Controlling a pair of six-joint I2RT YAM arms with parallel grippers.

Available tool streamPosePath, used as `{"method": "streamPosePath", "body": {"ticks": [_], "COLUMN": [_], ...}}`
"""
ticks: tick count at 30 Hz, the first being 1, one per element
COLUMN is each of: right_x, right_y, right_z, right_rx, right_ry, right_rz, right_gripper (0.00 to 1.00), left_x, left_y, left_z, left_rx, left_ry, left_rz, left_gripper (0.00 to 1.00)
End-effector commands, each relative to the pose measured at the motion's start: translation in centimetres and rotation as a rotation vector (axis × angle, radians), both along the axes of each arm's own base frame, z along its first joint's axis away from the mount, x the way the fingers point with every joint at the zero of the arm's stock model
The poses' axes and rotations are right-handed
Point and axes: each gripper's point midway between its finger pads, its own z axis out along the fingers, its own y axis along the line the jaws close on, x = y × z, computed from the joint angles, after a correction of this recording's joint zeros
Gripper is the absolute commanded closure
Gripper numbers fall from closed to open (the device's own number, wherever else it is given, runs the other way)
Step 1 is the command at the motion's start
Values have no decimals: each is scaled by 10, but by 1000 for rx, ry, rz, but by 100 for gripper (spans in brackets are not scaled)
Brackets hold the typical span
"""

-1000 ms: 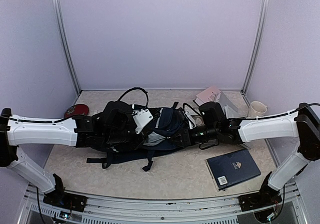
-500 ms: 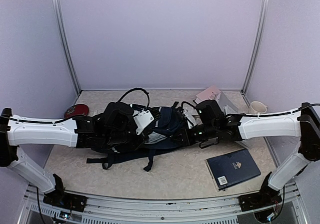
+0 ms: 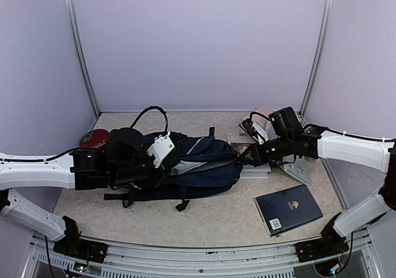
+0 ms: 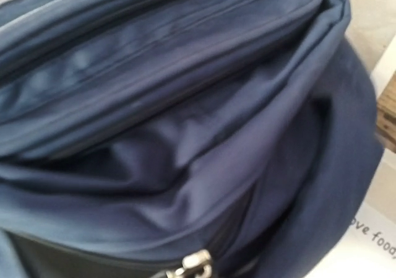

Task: Pack the student bag
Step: Unzip the largest pocket of the student bag.

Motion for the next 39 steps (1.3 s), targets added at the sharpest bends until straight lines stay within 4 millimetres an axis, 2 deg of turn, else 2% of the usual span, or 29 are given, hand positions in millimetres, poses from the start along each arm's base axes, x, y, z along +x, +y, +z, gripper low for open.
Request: {"method": "streamPosePath", "body": {"ticks": [1, 3, 6, 9, 10, 13, 17, 20, 22, 23, 25, 27, 30, 37, 39], "right_x": [10, 13, 9, -3, -7, -20, -30, -35, -41, -44, -48, -50, -51, -51, -51], "right_y": [-20, -8, 19, 52, 61, 89, 111, 124, 134, 137, 141, 144, 145, 145, 144], "right_z": [13, 44, 92, 124, 131, 156, 173, 181, 185, 186, 185, 184, 183, 189, 189], "right_rx": [-80, -34, 53, 120, 128, 145, 164, 157, 159, 158, 156, 154, 152, 159, 156], "right_ry": [-18, -82, -179, -228, -241, -296, -320, -336, -353, -356, -357, -355, -356, -373, -376], "right_rz": [-21, 13, 81, 167, 188, 243, 279, 285, 313, 325, 338, 348, 350, 347, 344], "right_gripper": [100, 100, 100, 100, 100, 100, 100, 100, 100, 100, 100, 100, 100, 100, 100], "left_x": [-4, -8, -12, -17, -18, -23, -36, -39, -29, -22, -7, 7, 21, 30, 27], "left_y": [17, 20, 17, 6, 3, -6, -25, -36, -36, -33, -23, -14, -5, -9, -14], "left_z": [46, 54, 57, 55, 57, 73, 97, 107, 107, 107, 106, 105, 99, 74, 70], "left_rx": [-172, -219, -224, -214, -219, -252, -295, -328, -327, -322, -305, -291, -270, -192, -186], "left_ry": [-56, -70, -66, -32, -28, -34, -18, 15, 21, 12, -10, -20, -10, 30, 48], "left_rz": [15, 1, -26, -76, -86, -111, -194, -204, -149, -103, -15, 49, 97, 125, 99], "left_gripper": [100, 97, 82, 73, 68, 44, 31, 23, 23, 29, 46, 54, 57, 57, 53]}}
